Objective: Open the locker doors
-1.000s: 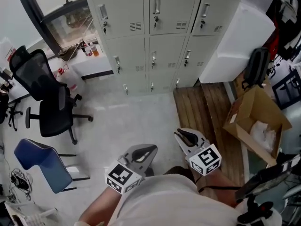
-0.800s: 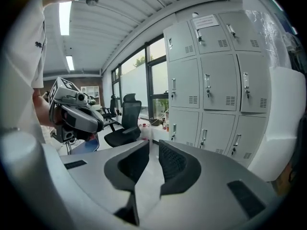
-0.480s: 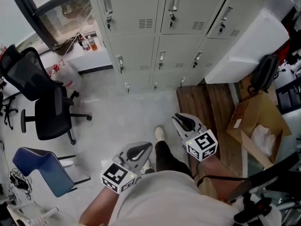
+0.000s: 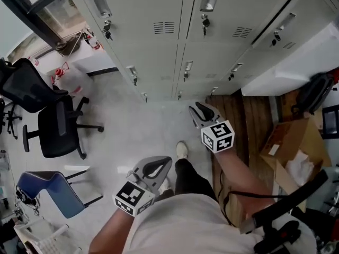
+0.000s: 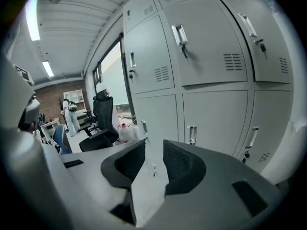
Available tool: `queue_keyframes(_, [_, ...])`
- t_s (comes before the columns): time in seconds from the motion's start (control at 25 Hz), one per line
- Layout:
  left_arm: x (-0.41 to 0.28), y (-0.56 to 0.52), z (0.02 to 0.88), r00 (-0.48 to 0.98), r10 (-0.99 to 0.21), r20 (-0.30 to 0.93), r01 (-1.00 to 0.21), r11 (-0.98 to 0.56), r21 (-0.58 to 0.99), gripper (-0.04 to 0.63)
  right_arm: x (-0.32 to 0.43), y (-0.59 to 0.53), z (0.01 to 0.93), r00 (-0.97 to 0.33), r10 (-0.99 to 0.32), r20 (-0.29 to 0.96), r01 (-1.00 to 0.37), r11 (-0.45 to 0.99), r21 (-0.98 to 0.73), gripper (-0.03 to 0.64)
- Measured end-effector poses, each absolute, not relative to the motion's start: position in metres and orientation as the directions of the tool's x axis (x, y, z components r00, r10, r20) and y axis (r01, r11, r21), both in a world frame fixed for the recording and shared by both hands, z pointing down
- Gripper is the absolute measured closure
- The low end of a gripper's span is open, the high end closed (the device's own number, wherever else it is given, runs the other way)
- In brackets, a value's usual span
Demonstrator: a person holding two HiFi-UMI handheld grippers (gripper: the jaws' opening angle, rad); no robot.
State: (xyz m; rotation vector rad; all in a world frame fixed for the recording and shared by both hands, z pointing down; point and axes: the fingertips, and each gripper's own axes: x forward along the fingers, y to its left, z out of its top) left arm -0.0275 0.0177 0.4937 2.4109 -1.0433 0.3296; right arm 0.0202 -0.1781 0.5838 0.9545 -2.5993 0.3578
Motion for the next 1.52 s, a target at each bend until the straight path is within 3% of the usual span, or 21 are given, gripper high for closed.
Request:
queue_keyframes(0.68, [-0.033,-0.065,0.519,0.621,-0.657,0.427,-0.779,-0.458,0.428,0.584,-0.02,-0.365,0.69,-0.665,-0.584,0.465,-0.692,0.716,-0.092,0.535])
queue_keyframes(1.52, [-0.055,-0.053,0.538,0.568,-0.7,0.433,-0.809,-0.376,0.452,0.584,-0.04,-0.412,0.716,-0.603,-0.644,0.471,-0.765,0.634,-0.113,0.494])
